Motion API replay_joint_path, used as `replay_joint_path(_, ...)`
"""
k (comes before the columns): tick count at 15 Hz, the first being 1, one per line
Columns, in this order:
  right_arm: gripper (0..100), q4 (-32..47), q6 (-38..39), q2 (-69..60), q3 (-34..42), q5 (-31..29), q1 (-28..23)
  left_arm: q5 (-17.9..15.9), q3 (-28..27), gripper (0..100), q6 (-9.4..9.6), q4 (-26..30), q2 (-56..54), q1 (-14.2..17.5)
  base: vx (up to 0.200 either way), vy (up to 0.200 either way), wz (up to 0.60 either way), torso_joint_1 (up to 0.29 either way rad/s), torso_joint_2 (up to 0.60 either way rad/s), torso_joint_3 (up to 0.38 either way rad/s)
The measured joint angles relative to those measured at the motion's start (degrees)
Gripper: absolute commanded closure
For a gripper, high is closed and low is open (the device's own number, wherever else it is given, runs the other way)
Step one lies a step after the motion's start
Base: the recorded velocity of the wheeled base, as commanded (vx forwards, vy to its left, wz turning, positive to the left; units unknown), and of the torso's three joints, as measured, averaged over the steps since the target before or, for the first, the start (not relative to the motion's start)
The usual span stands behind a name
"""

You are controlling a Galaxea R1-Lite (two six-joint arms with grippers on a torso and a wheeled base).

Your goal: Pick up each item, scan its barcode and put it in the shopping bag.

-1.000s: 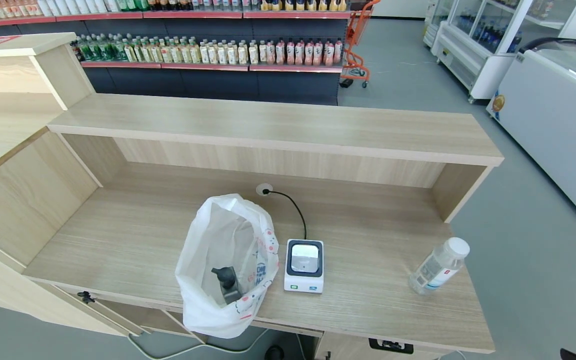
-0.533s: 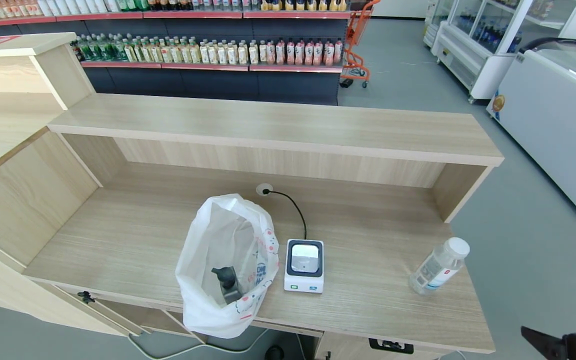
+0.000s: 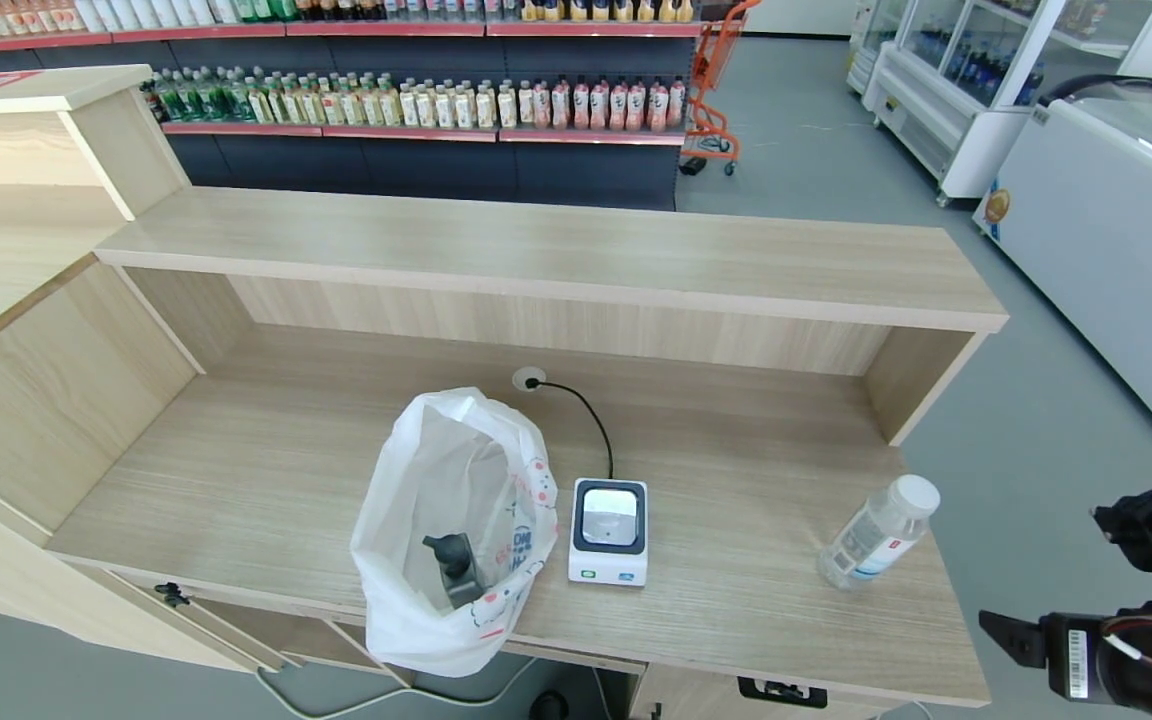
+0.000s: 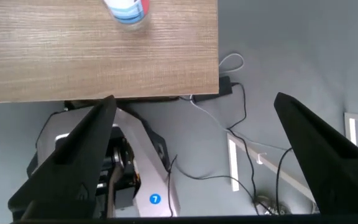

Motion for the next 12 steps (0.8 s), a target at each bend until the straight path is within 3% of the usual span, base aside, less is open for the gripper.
replay_joint_path(6,0,-7.2,-0.3,10.1,-1.7,-0.4,-1.5,0.0,0.0,100,0.0,0.0,0.0,0.0,0.0,0.0,0.0,0.0,0.0,0.0)
replay_joint_path(12,0,-22.0,-0.9,21.1,-2.4,1.0,-2.8,0.0,0.0,100,-0.02,0.0,0.0,0.0,0.0,0.0,0.0,0.0,0.0,0.0)
